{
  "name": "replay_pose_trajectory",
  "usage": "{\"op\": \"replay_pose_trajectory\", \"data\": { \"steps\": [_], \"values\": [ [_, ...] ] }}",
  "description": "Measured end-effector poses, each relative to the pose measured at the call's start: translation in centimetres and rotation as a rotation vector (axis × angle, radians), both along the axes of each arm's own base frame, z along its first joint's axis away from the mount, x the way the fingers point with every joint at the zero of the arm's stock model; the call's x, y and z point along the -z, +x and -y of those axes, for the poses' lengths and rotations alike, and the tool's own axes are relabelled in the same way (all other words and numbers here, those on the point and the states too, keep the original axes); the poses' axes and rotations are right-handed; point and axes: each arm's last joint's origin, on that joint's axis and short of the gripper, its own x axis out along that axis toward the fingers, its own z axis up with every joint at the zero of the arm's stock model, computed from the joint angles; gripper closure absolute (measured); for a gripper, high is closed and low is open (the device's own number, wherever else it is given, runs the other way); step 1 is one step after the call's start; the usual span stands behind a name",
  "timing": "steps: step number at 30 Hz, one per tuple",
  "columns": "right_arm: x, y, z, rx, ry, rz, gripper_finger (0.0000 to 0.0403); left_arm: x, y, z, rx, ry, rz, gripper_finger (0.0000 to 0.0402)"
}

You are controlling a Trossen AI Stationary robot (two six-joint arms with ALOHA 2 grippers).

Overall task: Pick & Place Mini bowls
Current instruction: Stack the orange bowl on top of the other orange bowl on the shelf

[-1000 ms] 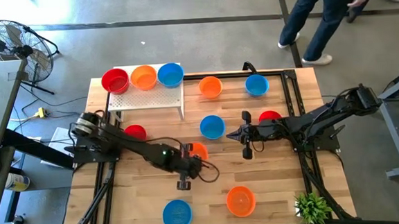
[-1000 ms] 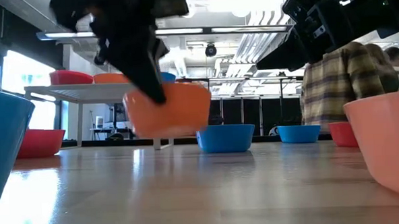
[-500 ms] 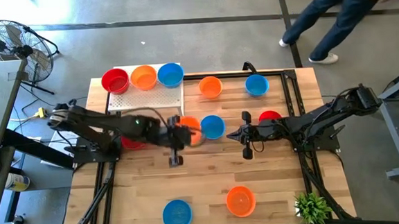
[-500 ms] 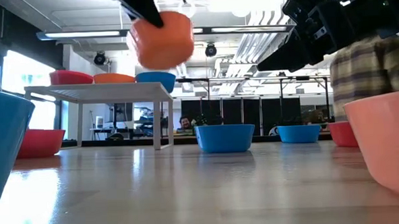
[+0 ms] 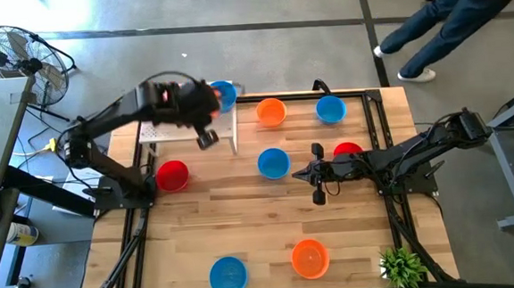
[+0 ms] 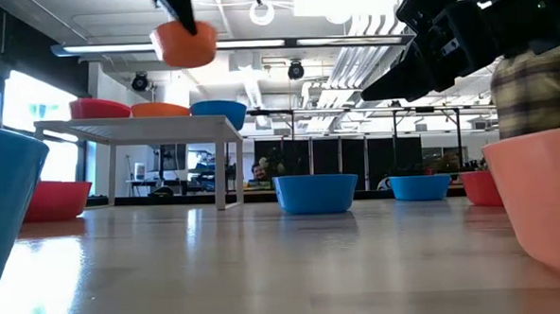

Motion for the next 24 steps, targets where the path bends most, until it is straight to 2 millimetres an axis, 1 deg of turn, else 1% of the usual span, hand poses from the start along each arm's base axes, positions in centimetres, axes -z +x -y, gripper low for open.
{"op": "replay_pose_trajectory", "data": {
  "steps": [5,12,17,22,24],
  "values": [
    [0.0,0.0,0.0,0.000,0.000,0.000,0.0401,0.6,-1.8,-3.5,-0.133,-0.036,-0.077,0.0401],
    [0.0,0.0,0.0,0.000,0.000,-0.001,0.0401,2.5,-2.9,-7.3,-0.206,-0.066,-0.100,0.0401],
    [0.0,0.0,0.0,0.000,0.000,-0.002,0.0402,3.4,-3.6,-9.0,-0.216,-0.102,-0.088,0.0401],
    [0.0,0.0,0.0,0.000,-0.001,-0.002,0.0402,4.3,-3.5,-10.0,-0.208,-0.120,-0.054,0.0401],
    [0.0,0.0,0.0,0.000,-0.001,-0.002,0.0402,5.0,-3.6,-10.2,-0.218,-0.130,-0.065,0.0401]
  ]
}}
